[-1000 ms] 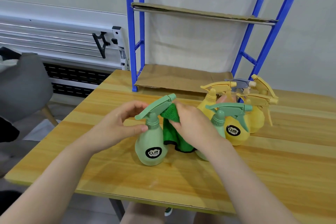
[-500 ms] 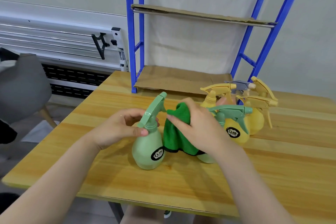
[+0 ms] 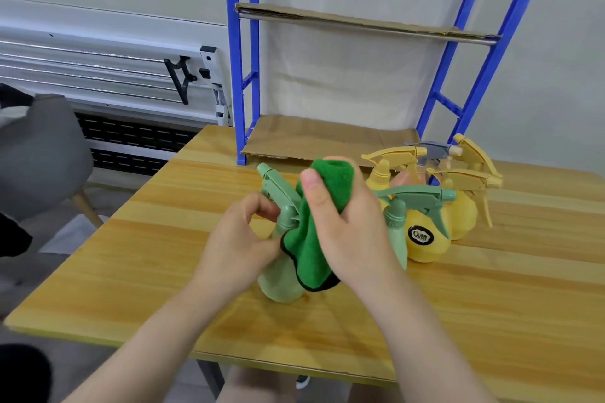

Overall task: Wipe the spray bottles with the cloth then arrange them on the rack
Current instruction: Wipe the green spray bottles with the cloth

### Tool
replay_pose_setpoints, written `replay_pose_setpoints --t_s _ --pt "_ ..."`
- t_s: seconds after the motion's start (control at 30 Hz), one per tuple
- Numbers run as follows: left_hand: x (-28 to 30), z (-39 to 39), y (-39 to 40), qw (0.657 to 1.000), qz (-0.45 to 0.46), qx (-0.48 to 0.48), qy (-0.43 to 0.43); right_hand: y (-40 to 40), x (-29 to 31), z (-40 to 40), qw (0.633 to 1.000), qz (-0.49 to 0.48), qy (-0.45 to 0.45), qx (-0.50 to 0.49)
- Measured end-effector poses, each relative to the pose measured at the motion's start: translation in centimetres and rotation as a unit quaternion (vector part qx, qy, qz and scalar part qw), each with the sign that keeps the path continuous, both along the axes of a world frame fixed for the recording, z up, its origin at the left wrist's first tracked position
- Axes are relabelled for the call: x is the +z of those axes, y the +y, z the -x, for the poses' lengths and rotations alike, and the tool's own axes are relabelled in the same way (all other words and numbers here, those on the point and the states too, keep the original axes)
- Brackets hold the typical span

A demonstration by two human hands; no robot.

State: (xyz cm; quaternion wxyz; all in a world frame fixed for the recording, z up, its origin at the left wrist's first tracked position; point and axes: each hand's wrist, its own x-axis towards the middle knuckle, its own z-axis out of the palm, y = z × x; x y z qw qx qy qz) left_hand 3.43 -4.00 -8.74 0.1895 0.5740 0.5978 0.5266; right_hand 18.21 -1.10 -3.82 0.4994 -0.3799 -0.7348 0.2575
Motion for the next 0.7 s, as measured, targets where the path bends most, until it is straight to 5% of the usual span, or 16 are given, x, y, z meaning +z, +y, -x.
replay_pose_setpoints --t_s 0.17,0.33,0.53,0.7 --pt "-0.1 -1.1 -0.5 0.998 -0.013 0.043 0.049 0.0 0.5 -1.2 0.999 -0.027 0.045 0.005" --pt "1.9 1.1 -1.0 0.986 0.047 -0.05 0.15 0.5 -0.3 -0.4 1.0 -0.012 -0.013 0.007" --pt "2.5 4.2 -0.6 0.995 0.007 0.025 0.101 0.2 0.3 -1.5 1.0 -0.016 0.019 0.0" --pt "2.8 3.0 1.0 0.997 -0.02 -0.052 0.049 -0.7 0.9 -0.3 0.999 -0.025 -0.046 -0.005"
